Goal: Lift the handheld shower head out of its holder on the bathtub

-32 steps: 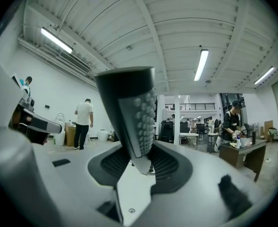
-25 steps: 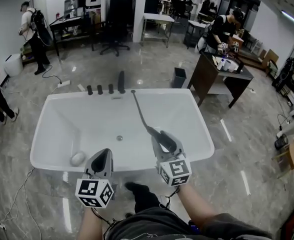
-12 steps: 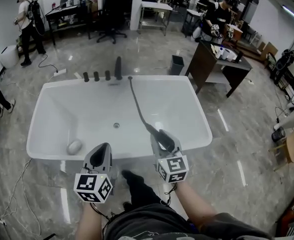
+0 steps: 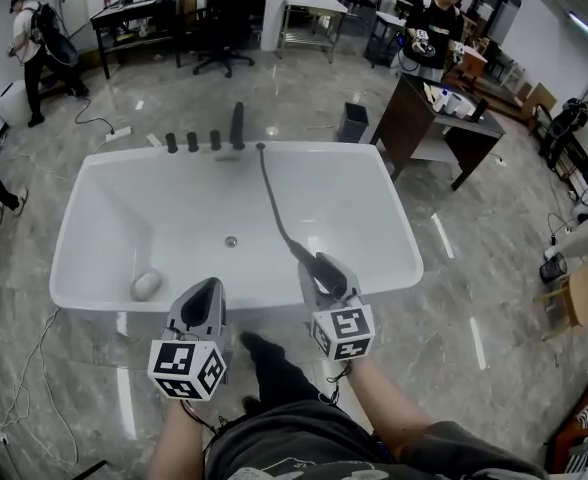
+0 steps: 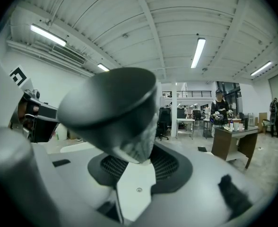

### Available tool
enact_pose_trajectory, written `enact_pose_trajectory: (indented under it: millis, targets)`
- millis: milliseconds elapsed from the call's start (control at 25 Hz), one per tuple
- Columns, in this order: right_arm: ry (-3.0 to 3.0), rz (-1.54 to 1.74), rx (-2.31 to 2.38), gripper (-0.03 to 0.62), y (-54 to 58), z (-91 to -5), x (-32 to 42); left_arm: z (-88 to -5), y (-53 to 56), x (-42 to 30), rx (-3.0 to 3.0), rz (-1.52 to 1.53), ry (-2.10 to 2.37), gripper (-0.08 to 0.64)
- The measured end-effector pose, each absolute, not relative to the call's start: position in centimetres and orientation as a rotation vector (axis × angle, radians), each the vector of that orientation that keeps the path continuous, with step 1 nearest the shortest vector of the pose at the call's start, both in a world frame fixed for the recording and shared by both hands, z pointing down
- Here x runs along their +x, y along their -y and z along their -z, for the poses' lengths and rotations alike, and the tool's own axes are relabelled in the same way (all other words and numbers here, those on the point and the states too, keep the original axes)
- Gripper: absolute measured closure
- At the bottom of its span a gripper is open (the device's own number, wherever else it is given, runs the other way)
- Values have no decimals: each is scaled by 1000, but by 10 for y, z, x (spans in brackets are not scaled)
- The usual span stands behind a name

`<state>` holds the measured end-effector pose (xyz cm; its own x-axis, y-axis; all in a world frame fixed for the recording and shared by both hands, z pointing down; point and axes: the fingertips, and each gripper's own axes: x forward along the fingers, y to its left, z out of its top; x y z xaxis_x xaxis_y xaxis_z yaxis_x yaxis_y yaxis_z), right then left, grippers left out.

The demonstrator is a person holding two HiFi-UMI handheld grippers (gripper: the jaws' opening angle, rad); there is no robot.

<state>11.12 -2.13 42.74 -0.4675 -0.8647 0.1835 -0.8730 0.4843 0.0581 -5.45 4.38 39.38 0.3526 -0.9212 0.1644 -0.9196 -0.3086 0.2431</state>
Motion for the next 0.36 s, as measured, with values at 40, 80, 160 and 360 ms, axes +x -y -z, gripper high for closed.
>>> enact_pose_trajectory:
  millis: [40,80,160,360]
  targets:
    - [2539,-65,1502,451,22,-427,110,-394,-43,-56,2323,11,1639,545]
    - [2538,-65,1498,451,23,-428,109,-395,-43,-57,2319,15,1641,545]
    - [2539,-65,1495,451,23,-428,107,-395,-43,-59,2315,21,1643,545]
    - [2539,-72,1504,451,19,-427,98,-397,-47,-69,2316,20,1633,545]
